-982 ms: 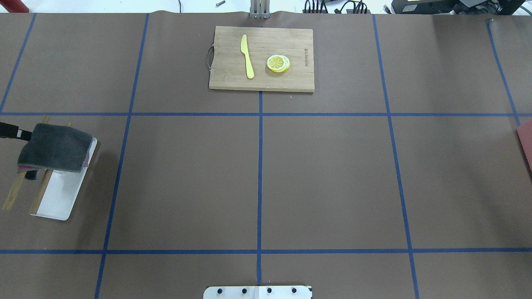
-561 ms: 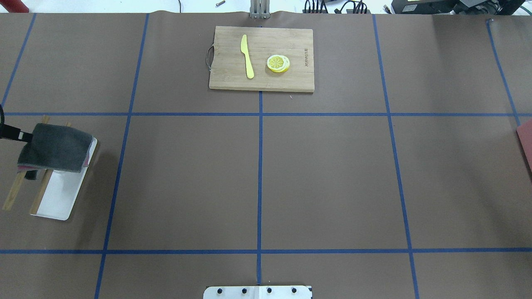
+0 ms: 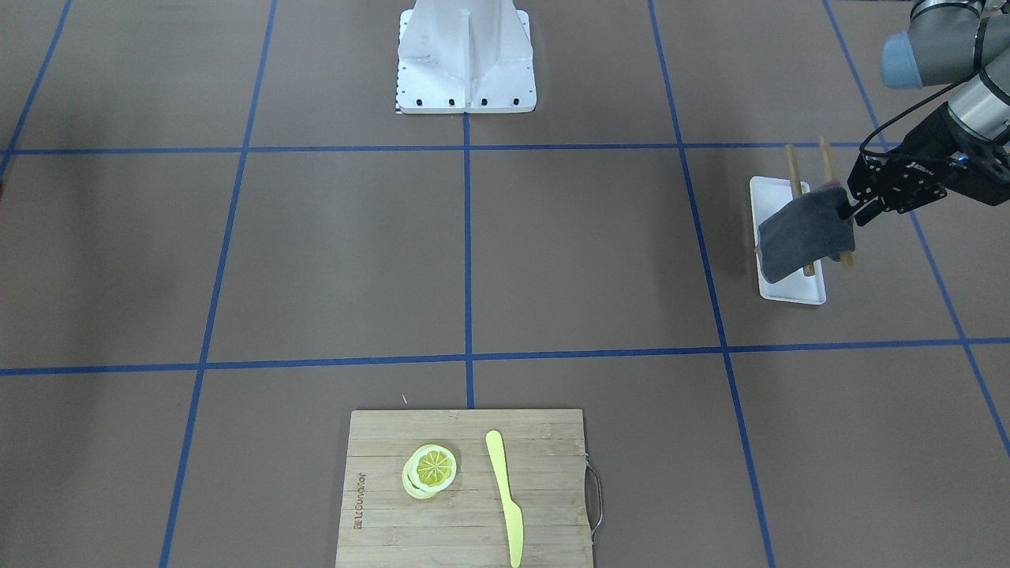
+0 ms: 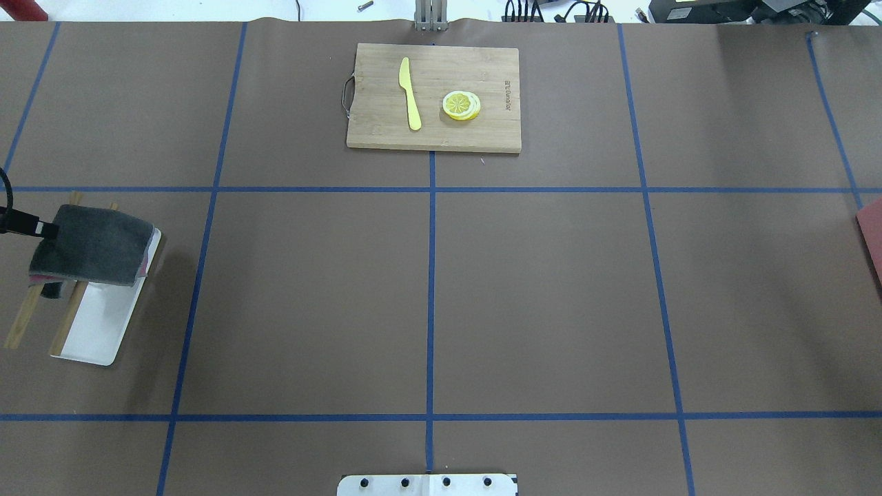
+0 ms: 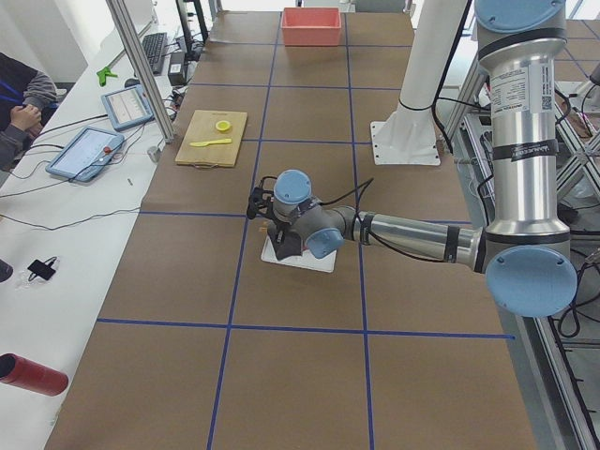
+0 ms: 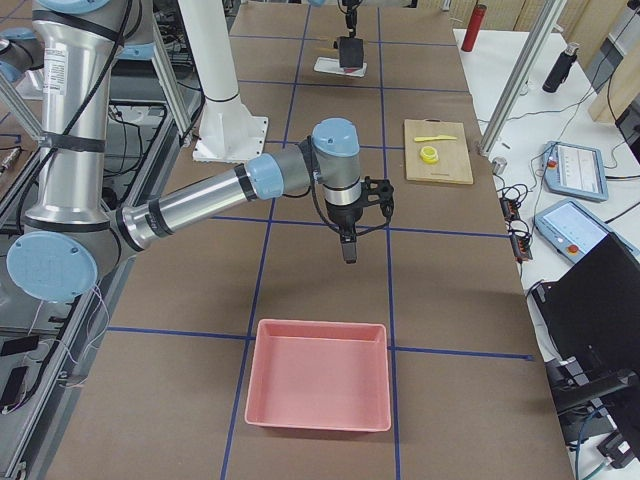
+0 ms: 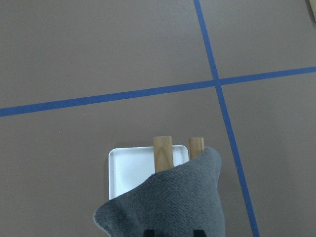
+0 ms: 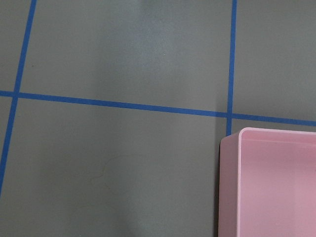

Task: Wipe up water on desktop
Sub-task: 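Grasp the grey cloth on the white tray with the left gripper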

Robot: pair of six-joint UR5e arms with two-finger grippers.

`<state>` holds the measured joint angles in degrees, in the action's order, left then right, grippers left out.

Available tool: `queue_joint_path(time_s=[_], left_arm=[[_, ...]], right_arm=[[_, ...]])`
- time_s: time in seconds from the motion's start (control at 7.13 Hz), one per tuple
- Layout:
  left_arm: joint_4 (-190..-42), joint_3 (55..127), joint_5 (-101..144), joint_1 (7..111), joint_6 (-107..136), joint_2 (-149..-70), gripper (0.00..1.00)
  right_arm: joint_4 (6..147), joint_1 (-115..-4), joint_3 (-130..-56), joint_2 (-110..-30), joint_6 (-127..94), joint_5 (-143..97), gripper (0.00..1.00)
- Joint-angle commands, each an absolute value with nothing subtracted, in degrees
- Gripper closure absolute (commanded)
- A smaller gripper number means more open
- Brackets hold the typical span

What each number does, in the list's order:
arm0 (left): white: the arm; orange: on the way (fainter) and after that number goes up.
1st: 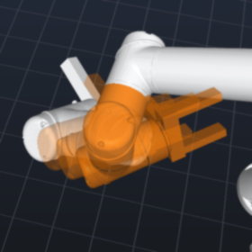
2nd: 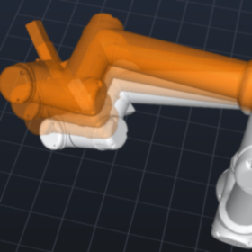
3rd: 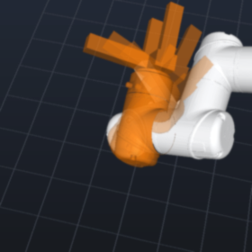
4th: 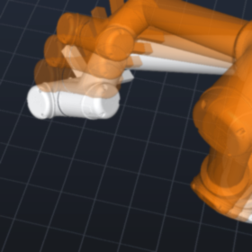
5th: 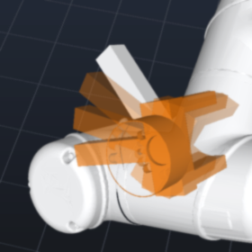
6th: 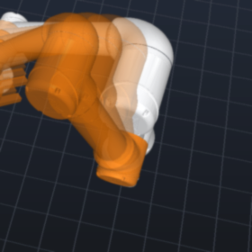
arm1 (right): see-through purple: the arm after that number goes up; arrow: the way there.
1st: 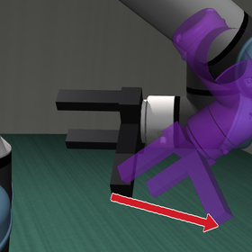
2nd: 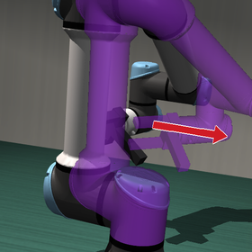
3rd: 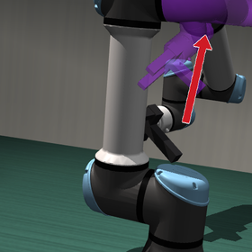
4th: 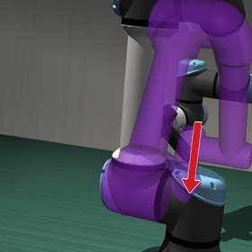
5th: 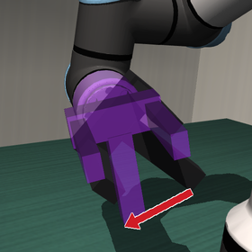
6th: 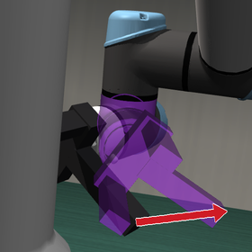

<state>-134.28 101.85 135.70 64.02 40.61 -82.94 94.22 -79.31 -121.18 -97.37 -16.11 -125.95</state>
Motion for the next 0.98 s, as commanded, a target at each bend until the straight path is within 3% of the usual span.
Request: queue_joint_path(time_s=[0.0,0.42,0.56,0.7,0.84], left_arm=[[-134.2,101.4,134.9,63.5,40.6,-83.1,0.59],[-134.6,99.8,134.5,62.9,40.6,-84.6,0.59],[-134.6,99.9,134.5,62.9,40.6,-84.6,0.69],[-134.7,99.9,134.5,62.9,40.6,-84.6,0.9],[-135.0,99.9,134.5,62.9,40.6,-84.6,1.0]], right_arm=[[94.2,-79.4,-121.1,-97.5,-16.1,-125.9,0.0],[94.2,-79.3,-121.1,-97.5,-16.2,-125.9,0.0],[94.2,-79.3,-121.1,-97.5,-16.2,-125.9,0.0],[94.2,-79.3,-121.1,-97.5,-16.1,-125.9,0.0],[94.2,-79.3,-121.1,-97.5,-16.1,-125.9,0.0]])
